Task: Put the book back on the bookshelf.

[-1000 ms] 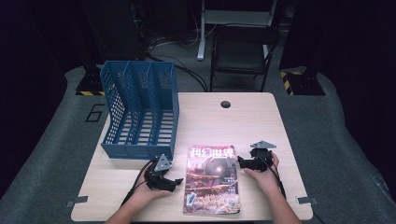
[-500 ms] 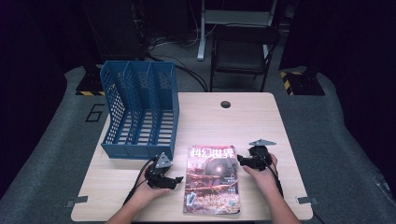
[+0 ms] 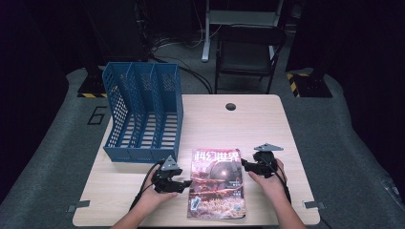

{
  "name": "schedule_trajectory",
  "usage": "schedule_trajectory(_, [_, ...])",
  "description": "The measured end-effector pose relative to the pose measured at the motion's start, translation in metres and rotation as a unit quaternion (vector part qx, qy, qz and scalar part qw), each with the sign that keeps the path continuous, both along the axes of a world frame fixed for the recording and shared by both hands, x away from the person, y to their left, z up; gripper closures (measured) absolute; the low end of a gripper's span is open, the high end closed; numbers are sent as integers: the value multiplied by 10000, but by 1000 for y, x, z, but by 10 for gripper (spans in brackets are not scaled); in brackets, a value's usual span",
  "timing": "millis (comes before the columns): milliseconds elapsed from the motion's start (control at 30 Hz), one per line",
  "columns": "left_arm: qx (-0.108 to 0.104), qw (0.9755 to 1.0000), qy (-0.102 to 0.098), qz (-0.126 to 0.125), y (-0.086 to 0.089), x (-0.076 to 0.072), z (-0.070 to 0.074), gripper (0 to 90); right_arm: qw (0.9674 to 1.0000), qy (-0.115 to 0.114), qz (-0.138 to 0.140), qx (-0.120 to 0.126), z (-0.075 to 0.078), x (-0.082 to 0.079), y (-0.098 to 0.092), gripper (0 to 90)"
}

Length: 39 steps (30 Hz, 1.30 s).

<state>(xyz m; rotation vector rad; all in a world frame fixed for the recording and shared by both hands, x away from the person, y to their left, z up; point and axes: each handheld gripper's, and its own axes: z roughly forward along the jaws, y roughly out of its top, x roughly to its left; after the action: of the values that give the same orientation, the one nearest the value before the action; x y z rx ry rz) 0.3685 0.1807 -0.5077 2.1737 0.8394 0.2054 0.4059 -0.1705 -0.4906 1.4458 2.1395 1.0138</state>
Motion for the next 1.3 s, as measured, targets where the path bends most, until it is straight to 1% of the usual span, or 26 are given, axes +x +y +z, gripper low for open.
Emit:
schedule_trajectory(100, [65, 9999, 72, -137, -6, -4, 0, 367, 9999, 72, 82, 133, 1, -1, 1, 459])
schedule_trajectory(133, [59, 9997, 138, -175, -9, -6, 0, 371, 9997, 119, 119, 186, 1, -2, 1, 471])
schedule_trajectory(167, [107, 9997, 123, -182, -9, -6, 0, 373, 9988, 218, 135, 415, 1, -2, 2, 490])
schedule_trajectory(200, [107, 9997, 123, -182, -9, -6, 0, 374, 9983, 262, 151, 494, 1, -2, 2, 496])
schedule_trajectory(233, [73, 9995, 225, -192, -11, -8, -2, 374, 9980, 295, 167, 535, 0, -2, 2, 502])
schedule_trajectory(300, [74, 9993, 292, -230, -13, -9, -3, 374, 9974, 343, 210, 606, -1, -1, 3, 515])
schedule_trajectory(333, [121, 9993, 231, -263, -14, -10, -3, 374, 9971, 372, 235, 619, -2, -1, 3, 519])
schedule_trajectory(367, [137, 9992, 242, -282, -14, -10, -3, 374, 9968, 423, 227, 638, -2, -1, 4, 520])
schedule_trajectory(400, [89, 9992, 286, -255, -16, -12, -3, 374, 9968, 423, 264, 627, -3, -1, 4, 523])
schedule_trajectory(433, [115, 9991, 267, -305, -16, -12, -3, 373, 9967, 414, 306, 620, -4, 0, 4, 527])
schedule_trajectory(500, [125, 9989, 309, -332, -17, -13, -4, 372, 9959, 503, 297, 696, -5, 0, 5, 533])
schedule_trajectory(533, [139, 9990, 283, -319, -18, -14, -5, 371, 9955, 527, 283, 737, -6, 0, 5, 534])
schedule_trajectory(600, [133, 9989, 319, -314, -21, -16, -5, 370, 9951, 583, 273, 754, -7, 1, 6, 537])
schedule_trajectory(667, [185, 9989, 273, -341, -21, -16, -5, 369, 9948, 612, 254, 768, -8, 1, 6, 538])
schedule_trajectory(700, [150, 9987, 328, -369, -23, -18, -6, 366, 9942, 686, 219, 793, -10, 2, 6, 538])
schedule_trajectory(800, [154, 9986, 340, -377, -25, -20, -6, 360, 9940, 714, 218, 800, -12, 3, 6, 538])
schedule_trajectory(833, [212, 9987, 279, -377, -26, -20, -6, 360, 9939, 731, 233, 790, -13, 3, 6, 538])
schedule_trajectory(867, [243, 9985, 291, -396, -27, -21, -7, 358, 9940, 732, 268, 771, -14, 4, 7, 538])
schedule_trajectory(900, [256, 9986, 251, -385, -28, -21, -7, 353, 9941, 723, 284, 762, -14, 4, 8, 538])
schedule_trajectory(967, [245, 9986, 270, -391, -29, -22, -8, 345, 9936, 772, 268, 784, -14, 3, 10, 537])
schedule_trajectory(1067, [284, 9987, 200, -375, -30, -23, -8, 320, 9933, 791, 272, 792, -15, 3, 13, 531])
schedule_trajectory(1100, [292, 9988, 184, -362, -31, -24, -9, 307, 9940, 740, 315, 747, -15, 4, 12, 528])
schedule_trajectory(1133, [275, 9986, 209, -394, -32, -25, -9, 295, 9937, 766, 314, 753, -16, 4, 13, 525])
schedule_trajectory(1167, [338, 9985, 165, -389, -33, -25, -9, 280, 9936, 795, 286, 750, -16, 3, 14, 521])
schedule_trajectory(1267, [354, 9983, 146, -430, -36, -27, -10, 231, 9937, 794, 298, 738, -17, 4, 16, 512])
schedule_trajectory(1300, [343, 9983, 148, -437, -36, -28, -10, 222, 9944, 729, 354, 680, -17, 4, 16, 507])
